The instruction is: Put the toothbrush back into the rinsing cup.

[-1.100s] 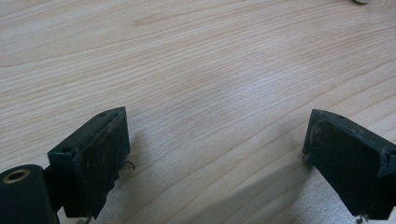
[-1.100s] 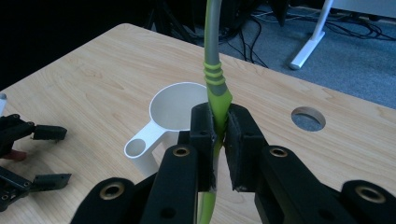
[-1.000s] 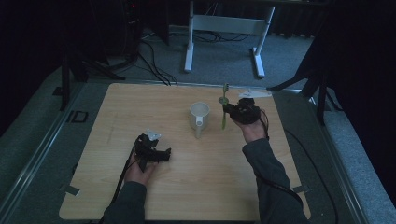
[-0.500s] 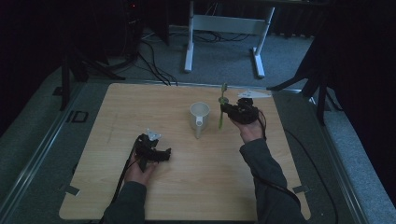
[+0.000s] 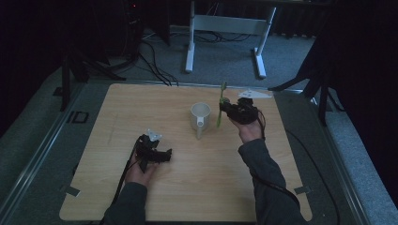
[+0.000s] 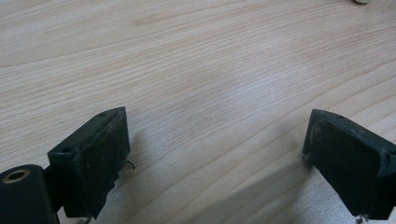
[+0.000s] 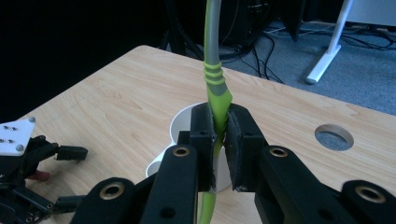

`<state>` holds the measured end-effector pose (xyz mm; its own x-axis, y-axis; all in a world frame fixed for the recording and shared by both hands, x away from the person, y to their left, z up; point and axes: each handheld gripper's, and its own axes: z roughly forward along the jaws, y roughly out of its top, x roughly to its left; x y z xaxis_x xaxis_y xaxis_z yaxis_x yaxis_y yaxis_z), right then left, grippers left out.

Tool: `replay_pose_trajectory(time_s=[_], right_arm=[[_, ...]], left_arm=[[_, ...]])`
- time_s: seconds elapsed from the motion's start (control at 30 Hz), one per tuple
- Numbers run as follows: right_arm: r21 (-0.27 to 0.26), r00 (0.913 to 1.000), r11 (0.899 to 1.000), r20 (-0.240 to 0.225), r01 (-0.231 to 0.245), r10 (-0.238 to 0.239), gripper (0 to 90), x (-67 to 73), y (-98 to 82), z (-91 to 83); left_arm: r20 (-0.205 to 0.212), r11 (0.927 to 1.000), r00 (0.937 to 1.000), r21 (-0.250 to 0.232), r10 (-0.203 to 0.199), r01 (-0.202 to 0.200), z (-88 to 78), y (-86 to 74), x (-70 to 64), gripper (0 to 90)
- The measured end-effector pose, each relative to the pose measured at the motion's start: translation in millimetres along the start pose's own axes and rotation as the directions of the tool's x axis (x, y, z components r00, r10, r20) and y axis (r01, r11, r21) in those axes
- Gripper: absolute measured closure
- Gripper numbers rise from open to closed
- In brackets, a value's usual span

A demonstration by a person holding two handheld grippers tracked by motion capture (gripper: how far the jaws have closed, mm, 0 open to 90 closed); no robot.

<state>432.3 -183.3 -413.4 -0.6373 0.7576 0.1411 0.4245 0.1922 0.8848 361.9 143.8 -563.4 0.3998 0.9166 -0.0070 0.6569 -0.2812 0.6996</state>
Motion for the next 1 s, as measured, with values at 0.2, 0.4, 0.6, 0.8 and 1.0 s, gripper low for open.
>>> replay_pose_trajectory(time_s=[0.2,0.4,0.6,0.8,1.0], right_arm=[[-0.014,1.0,1.0,-0.008,0.005,-0.005,81.7,3.6,2.9,2.0],[-0.021,0.9998,1.0,-0.017,0.008,-0.009,81.7,6.2,6.3,4.3],[-0.039,0.9996,0.999,-0.029,0.003,-0.004,81.7,8.2,8.9,5.7],[-0.054,0.9991,0.999,-0.041,0.003,-0.005,81.8,10.4,10.3,7.0],[-0.075,0.998,0.997,-0.063,-0.01,0.006,81.7,10.9,11.1,10.3]], left_arm=[[0.0,1.0,1.0,0.0,0.0,0.0,0.0,0.0,0.0,7.6],[0.0,1.0,1.0,0.0,0.0,0.0,0.0,0.0,0.0,7.6],[0.001,1.0,1.0,0.0,0.0,0.0,0.0,0.0,0.0,7.6],[0.0,1.0,1.0,0.0,0.0,0.0,0.0,0.0,0.0,7.6],[0.0,1.0,1.0,0.0,0.0,0.0,0.0,0.0,0.0,7.6]])
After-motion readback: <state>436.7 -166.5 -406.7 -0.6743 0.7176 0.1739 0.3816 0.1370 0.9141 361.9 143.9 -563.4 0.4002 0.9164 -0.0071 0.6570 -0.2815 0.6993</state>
